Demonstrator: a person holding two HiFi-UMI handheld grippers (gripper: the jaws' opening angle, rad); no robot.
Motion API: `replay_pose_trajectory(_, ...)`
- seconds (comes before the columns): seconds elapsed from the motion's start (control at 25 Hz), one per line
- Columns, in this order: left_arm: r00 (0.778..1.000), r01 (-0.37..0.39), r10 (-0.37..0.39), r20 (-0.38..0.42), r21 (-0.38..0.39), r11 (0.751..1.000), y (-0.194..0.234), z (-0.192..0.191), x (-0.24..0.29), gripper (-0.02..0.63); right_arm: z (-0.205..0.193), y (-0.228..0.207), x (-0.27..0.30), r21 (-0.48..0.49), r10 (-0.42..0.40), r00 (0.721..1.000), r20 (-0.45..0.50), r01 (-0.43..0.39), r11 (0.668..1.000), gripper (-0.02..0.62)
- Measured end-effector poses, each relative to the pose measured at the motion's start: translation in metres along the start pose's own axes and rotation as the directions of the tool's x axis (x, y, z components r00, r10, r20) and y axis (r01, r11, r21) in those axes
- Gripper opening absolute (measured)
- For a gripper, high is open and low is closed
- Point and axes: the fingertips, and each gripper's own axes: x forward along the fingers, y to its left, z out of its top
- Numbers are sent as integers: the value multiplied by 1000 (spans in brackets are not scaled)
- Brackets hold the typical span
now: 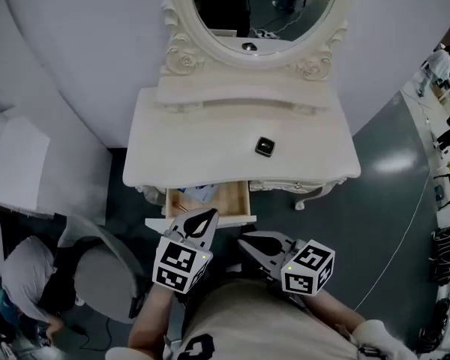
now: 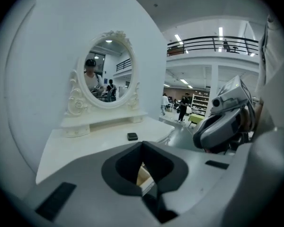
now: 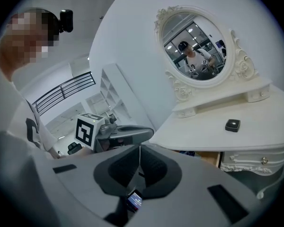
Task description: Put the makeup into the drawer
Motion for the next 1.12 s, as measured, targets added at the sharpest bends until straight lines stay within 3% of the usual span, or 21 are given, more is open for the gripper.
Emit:
replay_pose_trajectory(0.16,993,115,-118,27,110,987,-27,27,22,55,4,-17,-15,11,-87,994,66,87,996,26)
replay_pose_trajectory(0.52,957,285,-290,-2,182,941,-87,48,67,55,20,-59,-79,87,-253,949,189,240,967,26)
replay_pose_trajectory(0.88,965,257,-263,13,169,951,-78,73,109,55,44,-117,-95,68,-253,949,187,245,967,28)
replay_pose_trajectory(1.12,981,192,-185,-59,145,971,-57,71,137,55,66,-162,-79,59,-183,971,151,176,983,26)
